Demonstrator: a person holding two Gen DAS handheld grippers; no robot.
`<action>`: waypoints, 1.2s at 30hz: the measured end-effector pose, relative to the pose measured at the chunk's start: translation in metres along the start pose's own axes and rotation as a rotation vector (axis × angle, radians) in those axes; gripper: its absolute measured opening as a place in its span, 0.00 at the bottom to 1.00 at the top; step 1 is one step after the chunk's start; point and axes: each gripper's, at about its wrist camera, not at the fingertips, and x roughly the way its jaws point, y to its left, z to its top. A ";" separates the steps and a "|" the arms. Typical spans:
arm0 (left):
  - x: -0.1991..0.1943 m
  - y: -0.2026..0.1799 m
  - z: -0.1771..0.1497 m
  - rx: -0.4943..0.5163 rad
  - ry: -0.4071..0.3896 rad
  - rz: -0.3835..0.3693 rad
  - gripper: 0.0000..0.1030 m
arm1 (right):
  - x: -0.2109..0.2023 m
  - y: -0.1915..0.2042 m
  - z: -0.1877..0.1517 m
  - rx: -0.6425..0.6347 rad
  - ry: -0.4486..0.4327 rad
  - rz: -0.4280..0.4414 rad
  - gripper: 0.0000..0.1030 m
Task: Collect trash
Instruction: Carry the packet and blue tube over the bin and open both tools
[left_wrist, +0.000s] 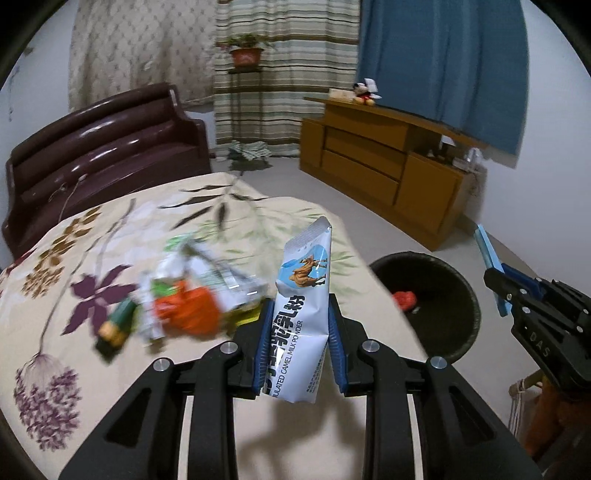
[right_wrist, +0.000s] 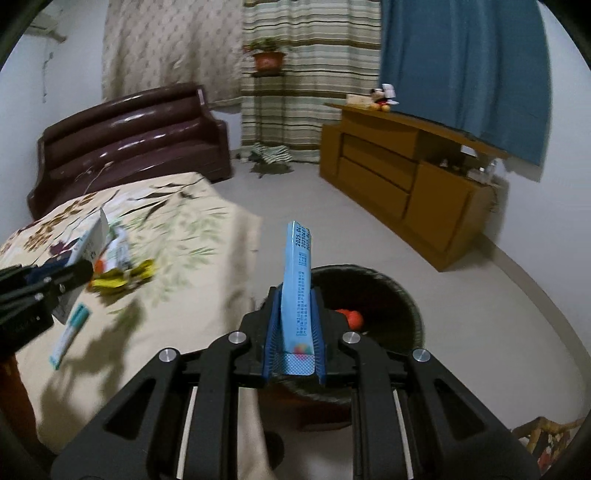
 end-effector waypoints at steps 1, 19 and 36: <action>0.004 -0.006 0.002 0.006 0.003 -0.005 0.28 | 0.003 -0.007 0.000 0.005 -0.003 -0.012 0.16; 0.069 -0.092 0.024 0.094 0.056 -0.041 0.28 | 0.047 -0.072 -0.005 0.106 0.027 -0.040 0.17; 0.107 -0.112 0.036 0.111 0.096 0.009 0.34 | 0.074 -0.095 0.000 0.136 0.039 -0.045 0.18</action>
